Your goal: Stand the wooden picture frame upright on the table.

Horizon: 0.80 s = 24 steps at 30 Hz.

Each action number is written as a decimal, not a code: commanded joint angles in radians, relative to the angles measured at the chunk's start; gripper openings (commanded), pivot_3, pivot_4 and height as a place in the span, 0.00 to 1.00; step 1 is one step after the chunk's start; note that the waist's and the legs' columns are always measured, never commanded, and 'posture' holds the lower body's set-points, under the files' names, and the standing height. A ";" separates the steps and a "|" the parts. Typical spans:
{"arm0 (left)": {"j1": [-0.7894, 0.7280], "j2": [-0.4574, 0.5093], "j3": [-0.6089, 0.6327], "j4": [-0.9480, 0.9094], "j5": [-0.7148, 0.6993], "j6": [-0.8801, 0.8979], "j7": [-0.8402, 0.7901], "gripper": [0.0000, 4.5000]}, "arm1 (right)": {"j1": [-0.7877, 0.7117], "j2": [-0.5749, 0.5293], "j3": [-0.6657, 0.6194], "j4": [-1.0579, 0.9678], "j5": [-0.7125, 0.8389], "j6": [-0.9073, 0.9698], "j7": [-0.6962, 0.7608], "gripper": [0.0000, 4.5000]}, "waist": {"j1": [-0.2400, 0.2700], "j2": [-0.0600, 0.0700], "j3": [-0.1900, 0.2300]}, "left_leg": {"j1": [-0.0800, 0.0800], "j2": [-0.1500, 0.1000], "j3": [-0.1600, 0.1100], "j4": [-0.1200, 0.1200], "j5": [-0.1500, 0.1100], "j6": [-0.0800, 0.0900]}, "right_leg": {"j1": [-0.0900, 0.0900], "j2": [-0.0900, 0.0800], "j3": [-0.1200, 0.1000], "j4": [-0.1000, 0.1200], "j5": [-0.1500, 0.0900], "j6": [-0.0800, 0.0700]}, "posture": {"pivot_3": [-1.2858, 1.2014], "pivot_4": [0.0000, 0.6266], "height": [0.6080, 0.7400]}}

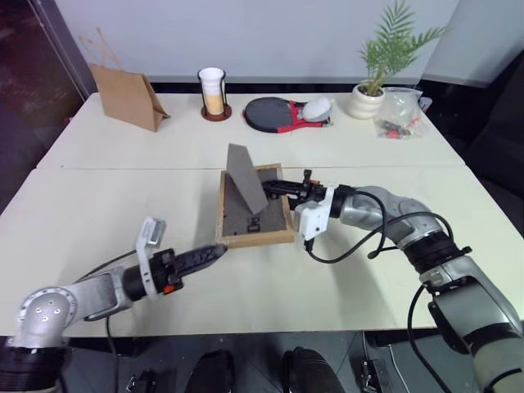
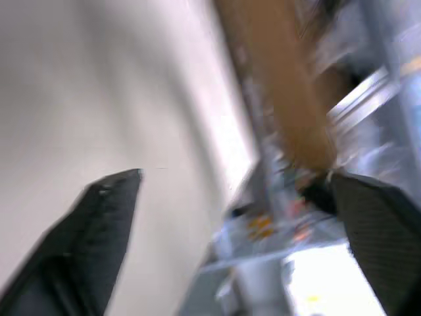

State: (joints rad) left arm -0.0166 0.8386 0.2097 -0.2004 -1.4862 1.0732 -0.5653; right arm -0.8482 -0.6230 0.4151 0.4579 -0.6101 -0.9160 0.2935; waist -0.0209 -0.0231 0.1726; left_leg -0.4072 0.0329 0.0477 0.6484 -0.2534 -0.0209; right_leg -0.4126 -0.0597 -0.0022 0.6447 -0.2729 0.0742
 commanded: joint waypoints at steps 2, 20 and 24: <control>0.026 0.167 0.049 0.017 0.377 -0.256 -0.298 0.99 | 0.006 0.009 -0.026 -0.093 0.444 0.197 0.332 0.30 | 0.002 0.000 0.001 | 0.000 0.000 0.000 0.000 0.000 0.000 | 0.000 0.000 0.000 0.000 0.000 0.000 | 0.52 0.24 1.00; -0.243 0.118 0.026 0.014 0.630 -0.311 -0.341 0.99 | -0.199 0.234 -0.075 0.336 0.985 1.219 1.156 0.30 | 0.001 0.001 0.001 | -0.006 0.001 0.001 -0.003 -0.001 0.001 | -0.010 -0.003 0.000 0.005 0.002 0.003 | 0.52 0.24 1.00; -0.237 0.107 0.039 -0.021 0.627 -0.283 -0.322 0.99 | -0.208 0.266 -0.081 0.430 0.911 1.171 1.175 0.30 | 0.002 0.001 0.001 | -0.012 0.001 0.001 0.000 -0.001 0.001 | -0.014 -0.003 -0.001 0.005 0.002 0.003 | 0.52 0.24 1.00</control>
State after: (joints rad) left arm -0.2478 0.9445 0.2144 -0.1854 -0.8580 0.7844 -0.8908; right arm -1.0374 -0.3619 0.3577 0.8746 0.3233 0.2810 1.4601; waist -0.0190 -0.0222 0.1739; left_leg -0.4192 0.0335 0.0493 0.6494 -0.2543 -0.0195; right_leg -0.4269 -0.0626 -0.0032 0.6496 -0.2706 0.0778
